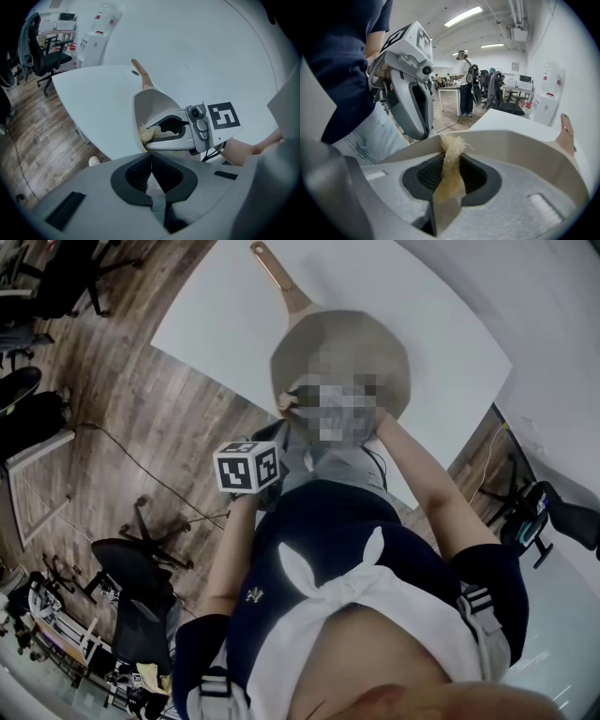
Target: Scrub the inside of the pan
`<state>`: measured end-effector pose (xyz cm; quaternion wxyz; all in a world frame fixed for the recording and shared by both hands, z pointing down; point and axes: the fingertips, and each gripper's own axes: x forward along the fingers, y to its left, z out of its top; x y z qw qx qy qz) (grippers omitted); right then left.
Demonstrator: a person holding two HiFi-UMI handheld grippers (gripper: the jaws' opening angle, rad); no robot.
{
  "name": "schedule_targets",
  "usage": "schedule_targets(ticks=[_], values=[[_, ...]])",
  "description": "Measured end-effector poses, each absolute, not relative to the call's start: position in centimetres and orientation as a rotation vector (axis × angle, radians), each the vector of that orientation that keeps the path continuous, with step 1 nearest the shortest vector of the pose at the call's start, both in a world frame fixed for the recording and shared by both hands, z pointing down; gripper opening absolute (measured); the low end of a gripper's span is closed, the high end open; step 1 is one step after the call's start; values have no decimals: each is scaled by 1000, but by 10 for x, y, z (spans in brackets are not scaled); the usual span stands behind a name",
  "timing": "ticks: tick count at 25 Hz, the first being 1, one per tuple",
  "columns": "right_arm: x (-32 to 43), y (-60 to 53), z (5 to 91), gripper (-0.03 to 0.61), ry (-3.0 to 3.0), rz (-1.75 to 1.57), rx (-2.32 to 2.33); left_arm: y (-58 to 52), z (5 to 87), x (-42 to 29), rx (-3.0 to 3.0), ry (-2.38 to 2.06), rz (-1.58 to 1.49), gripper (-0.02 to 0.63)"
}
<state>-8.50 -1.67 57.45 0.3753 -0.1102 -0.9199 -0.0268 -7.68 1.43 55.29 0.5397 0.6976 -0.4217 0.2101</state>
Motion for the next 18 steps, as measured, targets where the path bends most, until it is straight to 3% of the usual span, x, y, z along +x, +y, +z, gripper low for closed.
schedule_targets(ticks=[18], values=[[-98, -70, 568, 92, -2461, 71, 41, 13, 553, -76, 1665, -937, 542, 5]])
